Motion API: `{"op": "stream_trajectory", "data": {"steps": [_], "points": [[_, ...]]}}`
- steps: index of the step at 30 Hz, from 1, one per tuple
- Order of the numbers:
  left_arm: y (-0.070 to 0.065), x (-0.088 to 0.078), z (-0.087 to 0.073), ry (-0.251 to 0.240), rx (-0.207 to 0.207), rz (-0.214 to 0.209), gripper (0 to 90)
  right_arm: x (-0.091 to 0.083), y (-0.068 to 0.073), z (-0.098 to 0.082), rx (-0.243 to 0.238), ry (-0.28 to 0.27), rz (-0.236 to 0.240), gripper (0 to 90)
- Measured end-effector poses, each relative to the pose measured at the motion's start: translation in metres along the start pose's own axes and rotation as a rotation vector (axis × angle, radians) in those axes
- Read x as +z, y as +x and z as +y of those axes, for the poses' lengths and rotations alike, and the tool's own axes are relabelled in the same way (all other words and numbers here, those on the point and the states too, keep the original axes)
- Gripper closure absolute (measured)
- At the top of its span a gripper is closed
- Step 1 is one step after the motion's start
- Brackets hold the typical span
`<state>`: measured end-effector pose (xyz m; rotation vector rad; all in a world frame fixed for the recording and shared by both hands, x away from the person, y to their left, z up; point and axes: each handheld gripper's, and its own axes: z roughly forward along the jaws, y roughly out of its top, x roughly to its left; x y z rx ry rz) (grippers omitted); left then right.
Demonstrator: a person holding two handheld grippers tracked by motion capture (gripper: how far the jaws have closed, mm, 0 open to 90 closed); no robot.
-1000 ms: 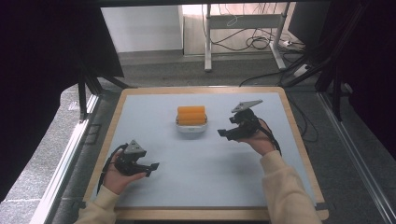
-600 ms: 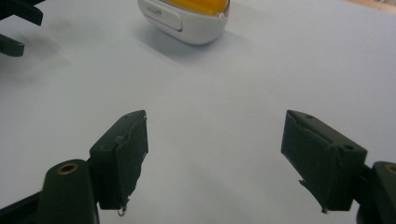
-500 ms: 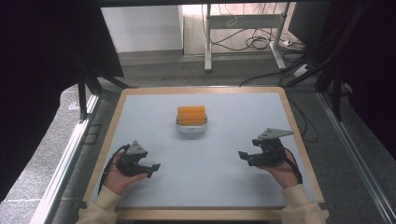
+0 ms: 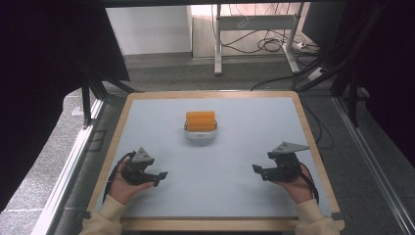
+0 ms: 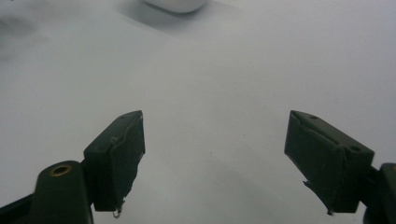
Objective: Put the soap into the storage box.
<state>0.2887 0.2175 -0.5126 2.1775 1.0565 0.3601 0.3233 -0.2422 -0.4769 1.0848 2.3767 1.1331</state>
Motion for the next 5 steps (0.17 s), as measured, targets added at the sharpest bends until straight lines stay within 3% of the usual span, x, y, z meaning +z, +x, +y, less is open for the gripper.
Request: {"op": "stream_trajectory", "data": {"steps": [5], "points": [[-0.0008, 0.0002, 0.0006, 0.000, 0.004, -0.002, 25.0, 0.0016, -0.0028, -0.0046, -0.006, 0.006, -0.022, 18.8]]}}
